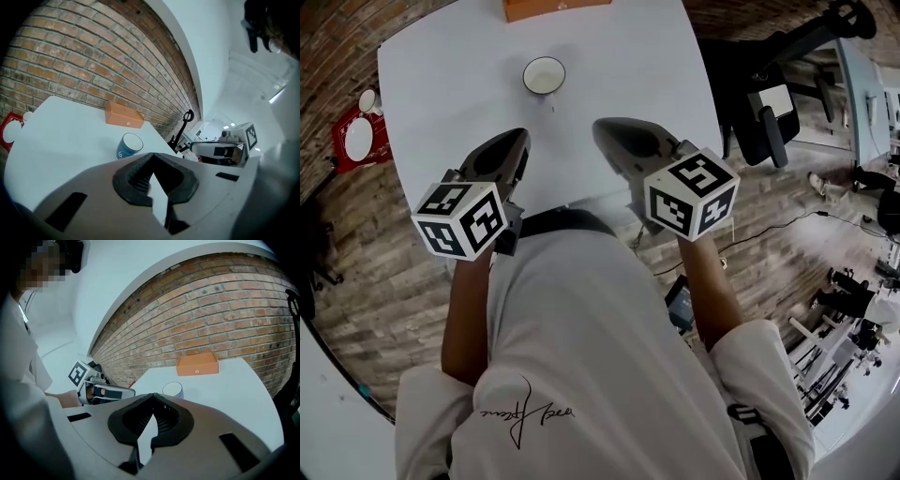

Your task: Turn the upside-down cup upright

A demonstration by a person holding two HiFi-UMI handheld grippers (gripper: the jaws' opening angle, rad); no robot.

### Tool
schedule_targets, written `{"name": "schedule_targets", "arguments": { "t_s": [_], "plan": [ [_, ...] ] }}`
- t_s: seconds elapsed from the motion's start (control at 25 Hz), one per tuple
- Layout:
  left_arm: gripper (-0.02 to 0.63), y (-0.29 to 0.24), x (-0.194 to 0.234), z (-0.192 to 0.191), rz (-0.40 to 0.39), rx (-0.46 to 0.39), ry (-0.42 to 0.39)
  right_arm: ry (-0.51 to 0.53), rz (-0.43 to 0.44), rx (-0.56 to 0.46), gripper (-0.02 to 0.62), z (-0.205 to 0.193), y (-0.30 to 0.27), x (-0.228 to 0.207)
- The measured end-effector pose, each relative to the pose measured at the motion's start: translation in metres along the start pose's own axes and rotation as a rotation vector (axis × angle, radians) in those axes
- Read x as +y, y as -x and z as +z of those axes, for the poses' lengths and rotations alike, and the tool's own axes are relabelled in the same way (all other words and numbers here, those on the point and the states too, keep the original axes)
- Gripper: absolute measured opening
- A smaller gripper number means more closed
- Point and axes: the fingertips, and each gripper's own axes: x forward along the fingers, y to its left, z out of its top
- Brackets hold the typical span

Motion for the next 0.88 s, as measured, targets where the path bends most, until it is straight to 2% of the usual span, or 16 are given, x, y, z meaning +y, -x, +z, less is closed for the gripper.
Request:
{"name": "schedule_targets", "arguments": {
  "t_s": [0.56, 0.88],
  "plan": [
    [0.011, 0.031, -0.037, 0.007, -0.009, -0.078, -0.023, 0.002, 0.003, -0.091, 0.020, 0.006, 0.039, 0.022],
    [0.011, 0.048, -0.052, 0.003, -0.033, -0.093, -0.030, 0.009, -0.006, -0.140, 0.020, -0.002, 0.047, 0.040]
  ]
}}
